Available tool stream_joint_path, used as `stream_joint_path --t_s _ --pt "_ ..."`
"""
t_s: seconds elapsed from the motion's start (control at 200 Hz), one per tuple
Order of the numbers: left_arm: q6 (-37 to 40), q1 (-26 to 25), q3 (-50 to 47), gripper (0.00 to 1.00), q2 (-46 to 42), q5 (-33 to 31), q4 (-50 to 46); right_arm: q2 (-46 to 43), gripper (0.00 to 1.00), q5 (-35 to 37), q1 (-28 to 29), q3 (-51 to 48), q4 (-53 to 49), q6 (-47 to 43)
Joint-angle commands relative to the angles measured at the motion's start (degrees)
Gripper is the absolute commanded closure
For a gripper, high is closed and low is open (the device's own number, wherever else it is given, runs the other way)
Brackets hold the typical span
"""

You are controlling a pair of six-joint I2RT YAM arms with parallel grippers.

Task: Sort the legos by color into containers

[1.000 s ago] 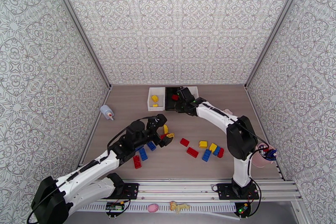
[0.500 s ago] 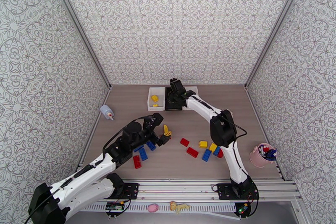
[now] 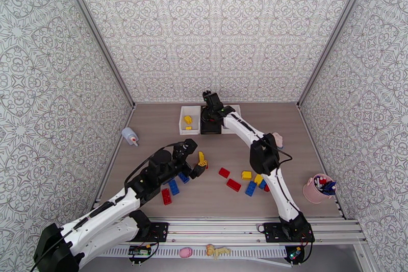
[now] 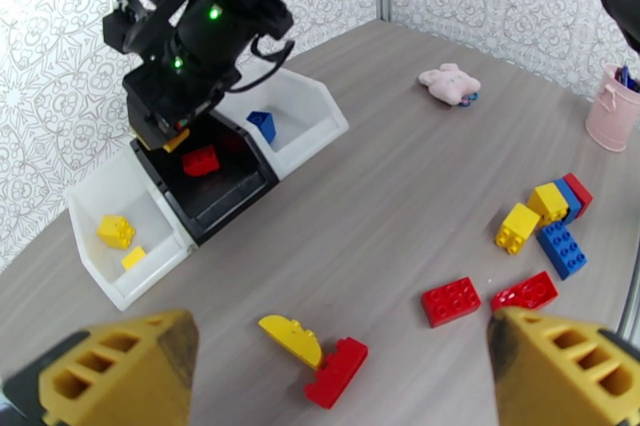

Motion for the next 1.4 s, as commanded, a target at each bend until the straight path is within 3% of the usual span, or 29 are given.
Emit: stream_joint_path --t_s 0.0,0.165,0.38,0.745,1.0,1.1,1.22,1.395 --pt "-1.22 0.70 -1.02 0.00 -1.67 -1.49 -1.11 1.51 0.72 -10.41 0.10 3.87 -0.08 -3.57" --pt "-1.58 0.98 -1.17 0.00 -2.83 -2.20 -1.94 7.51 0.72 -12.58 0.34 13.79 -4.32 -4.13" --pt "-3.86 1.78 -0.51 0.00 -2.21 -6.49 -1.96 12.88 0.72 -10.71 0.36 18.84 -2.19 -4.13" --pt "-18.07 6.77 7.01 0.00 0.66 -19.10 -7.51 15.16 0.72 -10.87 0.49 19.63 2.40 -4.39" --pt "-23.17 10.79 8.99 0.00 0.05 -19.94 -10.51 15.47 0.72 -12.42 0.47 19.87 3.63 -4.22" --pt "-24.82 11.53 9.68 0.00 0.60 -20.22 -12.17 15.67 0.65 -12.82 0.42 20.50 3.65 -3.95" --pt "-26.71 12.03 12.10 0.00 2.24 -21.44 -16.70 14.72 0.44 -12.50 0.47 20.62 3.27 -3.99" --pt "-32.87 12.04 16.32 0.00 6.11 -30.33 -27.18 11.16 0.29 -13.66 0.41 18.90 2.98 -3.96"
